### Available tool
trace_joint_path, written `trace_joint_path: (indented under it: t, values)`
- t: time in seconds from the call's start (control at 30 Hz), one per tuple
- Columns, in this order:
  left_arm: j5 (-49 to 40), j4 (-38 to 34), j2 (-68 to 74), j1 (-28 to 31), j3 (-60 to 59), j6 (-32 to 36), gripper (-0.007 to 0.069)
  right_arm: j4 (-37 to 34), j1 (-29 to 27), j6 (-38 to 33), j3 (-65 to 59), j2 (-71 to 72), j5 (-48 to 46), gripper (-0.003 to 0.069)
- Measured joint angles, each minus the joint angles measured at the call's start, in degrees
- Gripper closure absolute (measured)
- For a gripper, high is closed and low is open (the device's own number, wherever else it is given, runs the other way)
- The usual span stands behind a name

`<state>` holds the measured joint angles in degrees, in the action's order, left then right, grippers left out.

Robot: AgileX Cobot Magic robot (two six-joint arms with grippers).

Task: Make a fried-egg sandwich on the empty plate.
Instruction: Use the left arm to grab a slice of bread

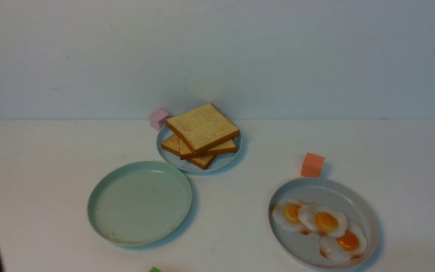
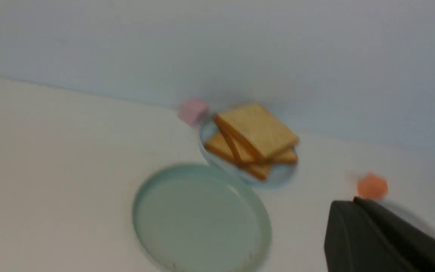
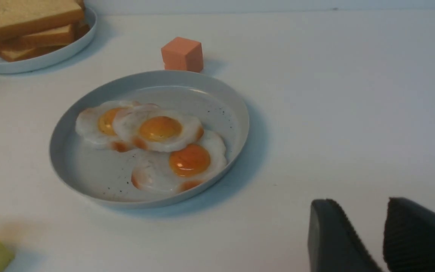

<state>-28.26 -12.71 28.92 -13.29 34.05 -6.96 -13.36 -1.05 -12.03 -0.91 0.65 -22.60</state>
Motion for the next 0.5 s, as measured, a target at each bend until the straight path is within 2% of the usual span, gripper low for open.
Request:
trace_joint_path:
  t: [0.1, 0.2, 0.23, 0.33, 0.4, 0.5]
  values:
    - [-6.62, 1.00, 9.23, -4.84, 4.89, 1.27, 0.0638, -1.64, 0.00, 0.42, -0.34, 0.00, 1.58, 0.0419]
    - [-7.15, 1.24, 16.43, -6.61, 6.59, 1.45, 0.0638, -9.81, 0.00, 4.17, -0.64, 0.00, 6.32, 0.0419]
    - [-6.99, 1.24, 17.39, -6.70, 6.64, 1.45, 0.0638, -9.81, 0.00, 4.50, -0.64, 0.00, 6.78, 0.0419]
    - [-6.08, 1.10, 25.58, -6.88, 7.65, 2.64, 0.0638, -22.93, 0.00, 9.87, -0.64, 0.00, 14.18, 0.0418]
    - [-7.21, 1.10, 31.34, -6.88, 10.21, 4.41, 0.0638, -28.95, 0.00, 11.06, -0.64, 0.00, 17.96, 0.0418]
    - [-10.81, 1.10, 38.77, -6.88, 17.39, 6.96, 0.0638, -30.66, 1.38, 8.07, 2.60, -0.21, 13.89, 0.0418]
